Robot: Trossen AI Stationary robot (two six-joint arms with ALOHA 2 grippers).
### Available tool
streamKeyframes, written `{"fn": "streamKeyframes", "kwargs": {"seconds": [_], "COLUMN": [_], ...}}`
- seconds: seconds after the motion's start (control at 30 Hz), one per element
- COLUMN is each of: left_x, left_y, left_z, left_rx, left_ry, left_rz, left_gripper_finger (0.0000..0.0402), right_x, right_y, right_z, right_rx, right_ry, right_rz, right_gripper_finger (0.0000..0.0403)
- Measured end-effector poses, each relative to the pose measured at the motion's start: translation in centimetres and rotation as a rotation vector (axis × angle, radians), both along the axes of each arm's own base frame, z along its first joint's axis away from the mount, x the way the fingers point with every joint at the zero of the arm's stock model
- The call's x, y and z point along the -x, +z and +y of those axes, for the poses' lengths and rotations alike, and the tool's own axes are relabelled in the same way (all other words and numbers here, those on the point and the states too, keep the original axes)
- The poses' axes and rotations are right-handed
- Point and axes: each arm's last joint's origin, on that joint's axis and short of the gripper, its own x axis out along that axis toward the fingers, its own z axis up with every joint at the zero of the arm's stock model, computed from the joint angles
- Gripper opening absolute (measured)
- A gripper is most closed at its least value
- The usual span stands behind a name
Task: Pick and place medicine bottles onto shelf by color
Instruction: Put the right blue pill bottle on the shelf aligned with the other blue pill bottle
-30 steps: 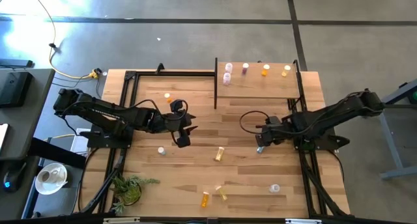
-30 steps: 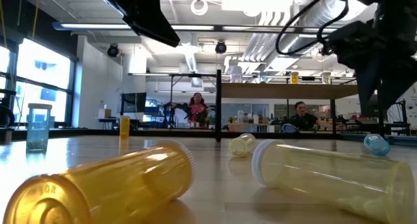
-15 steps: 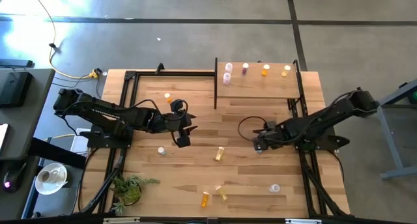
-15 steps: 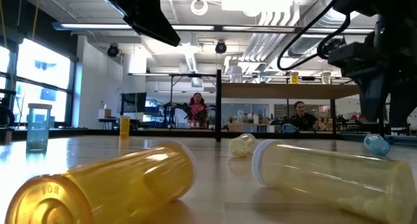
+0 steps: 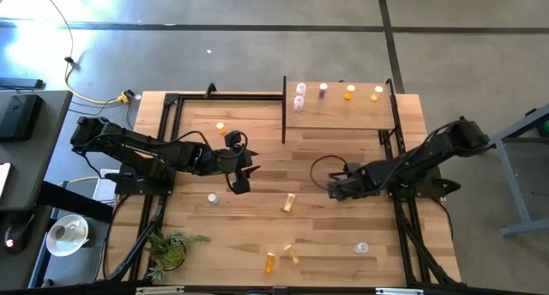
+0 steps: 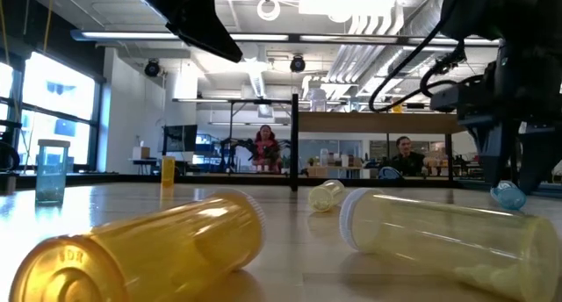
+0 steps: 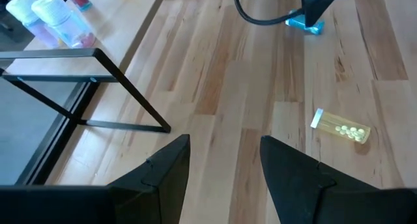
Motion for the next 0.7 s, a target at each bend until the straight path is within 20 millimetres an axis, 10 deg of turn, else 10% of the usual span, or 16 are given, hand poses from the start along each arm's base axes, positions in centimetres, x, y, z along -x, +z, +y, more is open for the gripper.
{"fn": "streamKeyframes", "kwargs": {"seconds": [0.7], "left_x": [0.0], "left_y": [0.0], "left_z": [0.0], "left_rx": [0.0], "left_ry": [-0.001], "left_rz": [0.006], "left_gripper_finger": [0.0175], "right_x": [-0.7], "right_y": [-1.5], "right_z": [0.3], "right_rx": [0.0], "right_ry": [0.09], "right_rz": [0.052], "right_gripper_finger": [0.017]}}
